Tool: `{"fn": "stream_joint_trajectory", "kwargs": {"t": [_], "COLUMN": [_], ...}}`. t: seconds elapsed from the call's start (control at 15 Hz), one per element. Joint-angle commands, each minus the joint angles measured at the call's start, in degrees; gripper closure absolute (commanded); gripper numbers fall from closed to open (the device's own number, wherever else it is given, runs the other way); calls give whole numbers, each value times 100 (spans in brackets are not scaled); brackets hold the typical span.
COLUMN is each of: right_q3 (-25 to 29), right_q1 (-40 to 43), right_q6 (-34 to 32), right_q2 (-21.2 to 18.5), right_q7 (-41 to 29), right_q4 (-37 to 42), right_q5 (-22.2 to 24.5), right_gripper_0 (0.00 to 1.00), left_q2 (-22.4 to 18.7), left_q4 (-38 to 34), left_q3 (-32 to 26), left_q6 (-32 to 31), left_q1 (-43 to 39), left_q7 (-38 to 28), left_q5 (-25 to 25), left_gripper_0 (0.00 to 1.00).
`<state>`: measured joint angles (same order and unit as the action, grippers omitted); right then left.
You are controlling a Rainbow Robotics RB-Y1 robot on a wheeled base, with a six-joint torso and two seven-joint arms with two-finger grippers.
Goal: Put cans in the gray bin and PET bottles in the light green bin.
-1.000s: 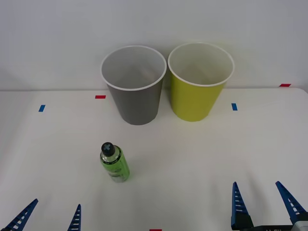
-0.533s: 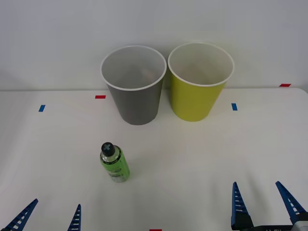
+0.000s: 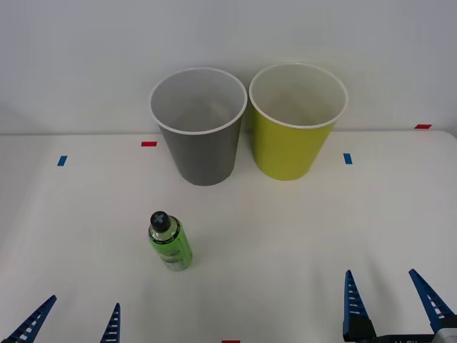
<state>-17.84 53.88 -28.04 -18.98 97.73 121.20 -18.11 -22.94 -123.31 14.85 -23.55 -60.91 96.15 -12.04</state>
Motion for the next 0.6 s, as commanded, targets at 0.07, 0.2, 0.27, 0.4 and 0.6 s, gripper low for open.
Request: {"fn": "stream_joint_trajectory", "kwargs": {"t": [0.07,0.2,0.27,0.4,0.6], "right_q3": [0,0,0,0,0], "right_q1": [0,0,0,0,0], "right_q6": [0,0,0,0,0], "right_q2": [0,0,0,0,0], "right_q7": [0,0,0,0,0], "right_q4": [0,0,0,0,0], "right_q5": [0,0,0,0,0], "right_gripper_0": [0,0,0,0,0], "left_q2": [0,0,0,0,0], "left_q4": [0,0,0,0,0], "left_q3": [0,0,0,0,0], "left_q6": [0,0,0,0,0], "left_q1": [0,0,0,0,0], "left_q7": [0,0,0,0,0], "left_q5": [0,0,0,0,0], "left_gripper_0": [0,0,0,0,0]}}
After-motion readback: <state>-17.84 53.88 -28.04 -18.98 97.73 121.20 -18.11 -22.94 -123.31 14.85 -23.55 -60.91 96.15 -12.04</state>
